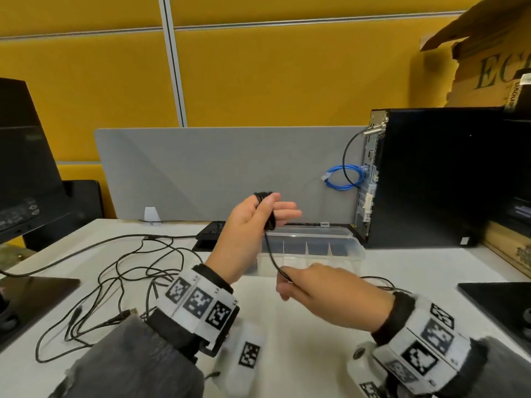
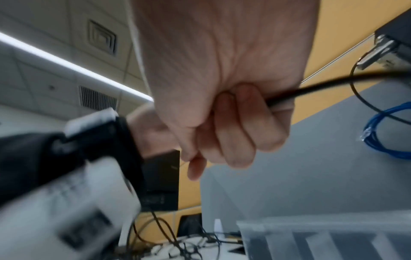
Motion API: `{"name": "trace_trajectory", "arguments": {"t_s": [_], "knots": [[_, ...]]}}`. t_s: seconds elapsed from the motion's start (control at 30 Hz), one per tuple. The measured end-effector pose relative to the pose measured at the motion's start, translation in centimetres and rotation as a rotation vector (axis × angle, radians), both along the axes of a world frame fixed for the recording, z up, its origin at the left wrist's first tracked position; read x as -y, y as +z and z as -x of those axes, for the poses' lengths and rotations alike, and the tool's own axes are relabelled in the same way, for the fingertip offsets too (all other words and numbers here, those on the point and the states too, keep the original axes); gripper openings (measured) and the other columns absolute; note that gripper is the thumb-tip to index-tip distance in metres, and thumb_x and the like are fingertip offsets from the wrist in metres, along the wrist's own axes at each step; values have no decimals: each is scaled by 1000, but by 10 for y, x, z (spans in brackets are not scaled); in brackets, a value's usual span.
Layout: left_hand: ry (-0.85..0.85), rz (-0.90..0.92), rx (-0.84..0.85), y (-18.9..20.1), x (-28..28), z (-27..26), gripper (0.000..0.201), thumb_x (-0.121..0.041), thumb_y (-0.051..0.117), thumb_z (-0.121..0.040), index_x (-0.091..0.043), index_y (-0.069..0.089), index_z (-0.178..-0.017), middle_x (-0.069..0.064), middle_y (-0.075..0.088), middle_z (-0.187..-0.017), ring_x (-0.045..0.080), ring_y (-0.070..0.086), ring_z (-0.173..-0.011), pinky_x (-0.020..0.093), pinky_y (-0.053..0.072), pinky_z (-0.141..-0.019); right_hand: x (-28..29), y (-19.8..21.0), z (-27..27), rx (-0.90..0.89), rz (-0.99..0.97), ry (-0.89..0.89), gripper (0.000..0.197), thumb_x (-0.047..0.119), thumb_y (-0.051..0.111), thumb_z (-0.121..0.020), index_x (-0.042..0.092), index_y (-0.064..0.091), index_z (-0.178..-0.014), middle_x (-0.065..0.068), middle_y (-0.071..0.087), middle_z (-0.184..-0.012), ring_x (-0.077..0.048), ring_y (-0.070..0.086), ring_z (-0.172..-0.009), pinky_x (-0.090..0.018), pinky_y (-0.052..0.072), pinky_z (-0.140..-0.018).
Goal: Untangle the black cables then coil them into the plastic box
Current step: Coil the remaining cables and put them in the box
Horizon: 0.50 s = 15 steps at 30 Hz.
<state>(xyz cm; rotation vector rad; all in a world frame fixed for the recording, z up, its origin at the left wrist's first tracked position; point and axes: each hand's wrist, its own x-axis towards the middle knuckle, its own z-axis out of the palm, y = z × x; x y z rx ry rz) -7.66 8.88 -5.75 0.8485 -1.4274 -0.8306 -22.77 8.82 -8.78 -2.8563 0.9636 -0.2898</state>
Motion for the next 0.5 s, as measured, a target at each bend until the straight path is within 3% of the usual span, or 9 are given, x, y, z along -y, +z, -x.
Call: {"name": "trace_trajectory", "arguments": {"t_s": [0.07, 0.13, 0.23, 0.3, 0.4, 0.47, 0.5], "knots": [[242, 79, 446, -8, 4, -12, 31, -37, 33, -98, -16, 56, -93, -5, 71, -86, 8, 66, -88, 29, 47, -86, -1, 11, 7, 192, 53, 11, 21, 43, 34, -95, 32, 49, -84, 13, 52, -68, -6, 50, -66, -28, 44, -67], [164, -45, 680, -12, 2, -21, 52, -55, 33, -88, -12, 60, -77, 0, 69, -67, 11, 63, -70, 26, 45, -71, 12, 24, 21, 482, 56, -60, 20, 40, 44, -92, 33, 60, -83, 11, 62, -73, -6, 57, -72, -23, 47, -69], [-298, -302, 480, -7, -15, -18, 51, -51, 41, -90, -15, 67, -66, 4, 62, -49, 22, 59, -53, 19, 42, -57, 32, 33, 32, 671, 26, -111, 19, 29, 45, -94, 39, 60, -89, 23, 63, -85, 9, 57, -88, -6, 42, -76], [-443, -280, 173, -2, -23, -11, 39, -35, 42, -90, -6, 65, -74, 1, 58, -44, 13, 50, -38, 17, 42, -54, 36, 23, 25, 627, -21, -123, 22, 28, 40, -97, 37, 60, -92, 21, 64, -90, 6, 58, -91, -14, 43, -80], [-342, -158, -232, 7, -20, 2, 32, -23, 40, -96, 2, 59, -91, 3, 64, -55, 13, 58, -51, 22, 47, -62, 25, -3, 7, 550, -148, -90, 27, 31, 33, -99, 22, 59, -104, 10, 65, -92, -6, 58, -87, -33, 46, -82], [-142, -64, -232, 6, -10, 2, 25, -19, 34, -99, -6, 56, -98, 2, 72, -74, 15, 68, -73, 24, 50, -73, 11, -13, -3, 452, -123, -19, 19, 37, 32, -99, 29, 49, -93, 11, 57, -78, -9, 53, -72, -37, 45, -73], [-4, -4, -99, 3, -6, -1, 24, -22, 34, -99, -10, 55, -99, 2, 74, -82, 14, 69, -83, 26, 50, -81, 6, -14, -5, 420, -92, 11, 16, 38, 33, -99, 33, 43, -87, 11, 53, -73, -9, 51, -67, -37, 44, -69]]}}
